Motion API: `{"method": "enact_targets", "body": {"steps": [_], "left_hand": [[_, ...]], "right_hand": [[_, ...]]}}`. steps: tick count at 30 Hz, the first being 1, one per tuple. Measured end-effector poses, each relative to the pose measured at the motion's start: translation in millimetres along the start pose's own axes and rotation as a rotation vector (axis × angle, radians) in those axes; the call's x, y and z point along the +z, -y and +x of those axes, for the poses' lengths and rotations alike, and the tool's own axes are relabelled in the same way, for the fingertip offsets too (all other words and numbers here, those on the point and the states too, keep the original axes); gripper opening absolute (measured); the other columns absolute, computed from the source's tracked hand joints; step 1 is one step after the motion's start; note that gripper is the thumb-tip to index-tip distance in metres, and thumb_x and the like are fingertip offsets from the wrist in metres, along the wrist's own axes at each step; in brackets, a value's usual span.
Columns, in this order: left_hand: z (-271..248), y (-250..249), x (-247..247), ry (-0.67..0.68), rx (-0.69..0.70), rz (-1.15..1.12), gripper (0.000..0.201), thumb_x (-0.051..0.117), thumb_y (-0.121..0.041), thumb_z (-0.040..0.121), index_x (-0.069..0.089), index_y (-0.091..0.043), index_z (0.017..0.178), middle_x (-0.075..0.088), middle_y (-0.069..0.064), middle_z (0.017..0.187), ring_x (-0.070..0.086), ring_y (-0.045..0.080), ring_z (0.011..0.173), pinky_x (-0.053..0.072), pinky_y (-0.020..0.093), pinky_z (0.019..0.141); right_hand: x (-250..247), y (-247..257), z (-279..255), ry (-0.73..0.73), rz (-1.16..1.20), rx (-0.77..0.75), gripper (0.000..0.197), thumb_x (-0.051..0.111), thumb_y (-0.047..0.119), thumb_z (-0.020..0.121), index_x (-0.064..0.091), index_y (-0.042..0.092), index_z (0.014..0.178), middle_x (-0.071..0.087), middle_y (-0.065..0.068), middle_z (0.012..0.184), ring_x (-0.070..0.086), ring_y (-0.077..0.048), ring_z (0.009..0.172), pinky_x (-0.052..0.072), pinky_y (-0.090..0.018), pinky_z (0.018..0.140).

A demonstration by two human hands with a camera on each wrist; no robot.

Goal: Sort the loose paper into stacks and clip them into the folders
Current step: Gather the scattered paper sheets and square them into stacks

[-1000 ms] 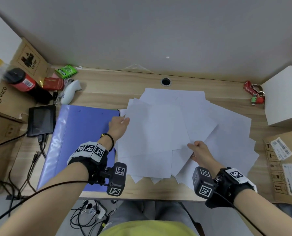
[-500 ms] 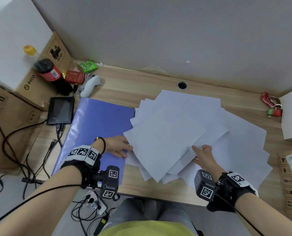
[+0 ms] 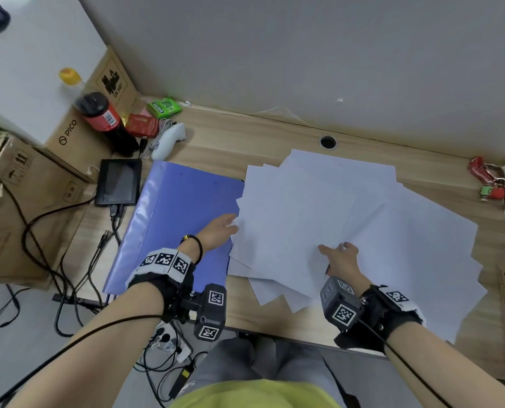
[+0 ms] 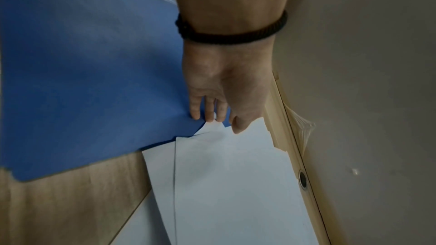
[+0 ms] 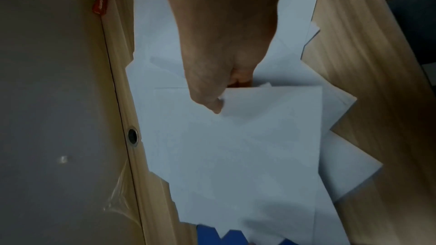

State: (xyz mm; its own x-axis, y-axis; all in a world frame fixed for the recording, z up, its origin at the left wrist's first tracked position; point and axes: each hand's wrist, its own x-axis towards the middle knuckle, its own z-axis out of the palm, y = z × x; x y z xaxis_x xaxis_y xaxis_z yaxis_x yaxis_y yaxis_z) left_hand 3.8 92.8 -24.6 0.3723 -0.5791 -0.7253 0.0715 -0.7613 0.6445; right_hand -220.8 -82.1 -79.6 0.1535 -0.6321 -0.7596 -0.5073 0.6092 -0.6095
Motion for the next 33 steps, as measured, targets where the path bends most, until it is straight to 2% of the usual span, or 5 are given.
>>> {"method": "enact_targets", "body": {"steps": [5, 9, 17, 27, 33], "left_hand": [[-1.4, -1.5, 7.2, 0.037, -0.005, 0.041, 0.049, 0.041, -0.019, 0.102, 0.027, -0.014, 0.149, 0.028, 0.004, 0.155, 0.030, 0.020, 0.142, 0.030, 0.029, 0.109], [0.9, 2.1, 5.3, 0.021, 0.002, 0.019, 0.055, 0.048, -0.025, 0.099, 0.026, -0.016, 0.149, 0.030, 0.005, 0.154, 0.033, 0.022, 0.139, 0.033, 0.033, 0.109], [11.0, -4.5, 17.8, -0.001, -0.027, -0.129, 0.067, 0.062, -0.031, 0.091, 0.027, -0.019, 0.147, 0.045, 0.003, 0.142, 0.048, 0.020, 0.123, 0.043, 0.030, 0.095], [23.5, -7.6, 37.3, -0.074, 0.024, -0.005, 0.052, 0.055, -0.018, 0.095, 0.036, -0.015, 0.144, 0.037, 0.004, 0.149, 0.038, 0.021, 0.135, 0.034, 0.030, 0.106], [18.1, -17.7, 37.8, 0.009, 0.017, -0.273, 0.065, 0.065, -0.037, 0.089, 0.033, -0.019, 0.143, 0.053, 0.003, 0.133, 0.055, 0.017, 0.115, 0.047, 0.028, 0.093]], "right_hand": [[19.9, 1.8, -11.0, 0.104, -0.041, -0.037, 0.074, 0.058, 0.014, 0.094, 0.011, 0.007, 0.151, 0.028, -0.009, 0.151, 0.032, -0.028, 0.139, 0.034, -0.037, 0.106], [8.1, 4.5, -17.2, 0.151, -0.097, -0.063, 0.031, 0.058, 0.005, 0.092, 0.051, -0.002, 0.122, 0.057, -0.017, 0.117, 0.057, -0.030, 0.105, 0.049, -0.036, 0.084], [-45.2, 13.9, -36.2, 0.262, -0.136, 0.008, 0.010, 0.058, 0.019, 0.094, 0.059, 0.013, 0.102, 0.066, -0.001, 0.095, 0.063, -0.017, 0.082, 0.049, -0.022, 0.057], [-77.9, -16.9, -25.8, 0.012, -0.283, 0.010, 0.058, 0.051, 0.007, 0.095, 0.026, 0.001, 0.147, 0.033, -0.007, 0.150, 0.035, -0.030, 0.137, 0.030, -0.035, 0.109], [-90.3, -3.9, -47.2, 0.062, -0.145, -0.141, 0.026, 0.050, 0.007, 0.096, 0.059, 0.011, 0.120, 0.064, -0.001, 0.102, 0.058, -0.004, 0.079, 0.043, -0.014, 0.056]]}}
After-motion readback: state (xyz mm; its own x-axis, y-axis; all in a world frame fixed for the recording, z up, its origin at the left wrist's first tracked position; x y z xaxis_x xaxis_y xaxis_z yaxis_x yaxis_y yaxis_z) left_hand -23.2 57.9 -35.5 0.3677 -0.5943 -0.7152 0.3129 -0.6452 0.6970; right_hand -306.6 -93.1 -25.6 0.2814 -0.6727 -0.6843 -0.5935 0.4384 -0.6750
